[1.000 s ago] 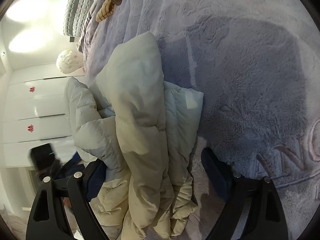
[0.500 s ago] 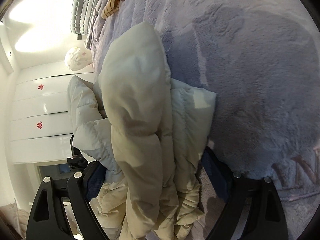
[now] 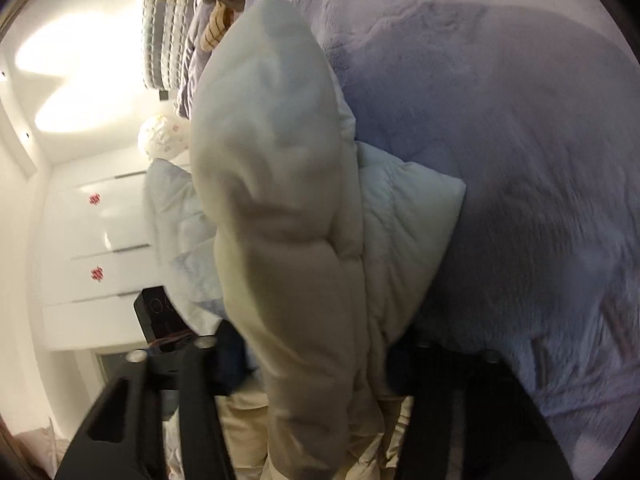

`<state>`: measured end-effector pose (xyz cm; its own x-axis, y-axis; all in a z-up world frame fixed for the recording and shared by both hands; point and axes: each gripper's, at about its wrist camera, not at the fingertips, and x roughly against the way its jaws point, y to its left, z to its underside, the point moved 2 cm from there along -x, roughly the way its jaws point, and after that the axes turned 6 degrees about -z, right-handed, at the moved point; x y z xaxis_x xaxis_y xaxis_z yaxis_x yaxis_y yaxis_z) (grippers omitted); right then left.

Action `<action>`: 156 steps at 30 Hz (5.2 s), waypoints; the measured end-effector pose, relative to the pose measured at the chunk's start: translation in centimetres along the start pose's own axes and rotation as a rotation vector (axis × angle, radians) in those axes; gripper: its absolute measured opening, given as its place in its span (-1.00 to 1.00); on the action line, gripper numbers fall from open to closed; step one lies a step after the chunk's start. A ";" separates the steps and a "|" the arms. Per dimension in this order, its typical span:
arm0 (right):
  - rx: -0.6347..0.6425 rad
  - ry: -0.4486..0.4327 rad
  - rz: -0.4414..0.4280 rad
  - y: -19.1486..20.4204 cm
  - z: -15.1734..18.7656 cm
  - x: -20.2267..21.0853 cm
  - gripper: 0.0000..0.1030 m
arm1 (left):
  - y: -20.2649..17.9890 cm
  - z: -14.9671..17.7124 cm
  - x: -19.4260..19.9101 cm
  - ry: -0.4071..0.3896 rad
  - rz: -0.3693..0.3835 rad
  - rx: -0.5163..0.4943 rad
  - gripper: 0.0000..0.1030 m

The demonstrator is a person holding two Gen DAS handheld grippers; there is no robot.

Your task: Fold large clothes

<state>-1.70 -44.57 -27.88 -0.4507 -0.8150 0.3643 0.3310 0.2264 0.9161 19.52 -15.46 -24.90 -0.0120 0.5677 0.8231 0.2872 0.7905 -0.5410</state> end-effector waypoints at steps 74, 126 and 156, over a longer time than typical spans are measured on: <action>0.573 0.063 0.281 23.0 0.5 -18.8 -0.60 | 17.9 -9.3 12.6 -0.245 -0.321 0.138 0.50; 0.561 -0.111 0.664 14.6 -7.3 -15.5 -0.65 | 11.6 -0.7 12.7 -0.311 -0.413 0.025 0.50; 0.360 -0.107 0.634 13.6 -5.3 -13.3 -0.58 | 12.2 -1.2 13.4 -0.256 -0.456 0.058 0.50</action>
<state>13.23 -33.51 -21.12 -0.3481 -0.4170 0.8396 0.2709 0.8127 0.5159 24.02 1.51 -20.27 -0.3595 0.1955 0.9124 0.1446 0.9777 -0.1525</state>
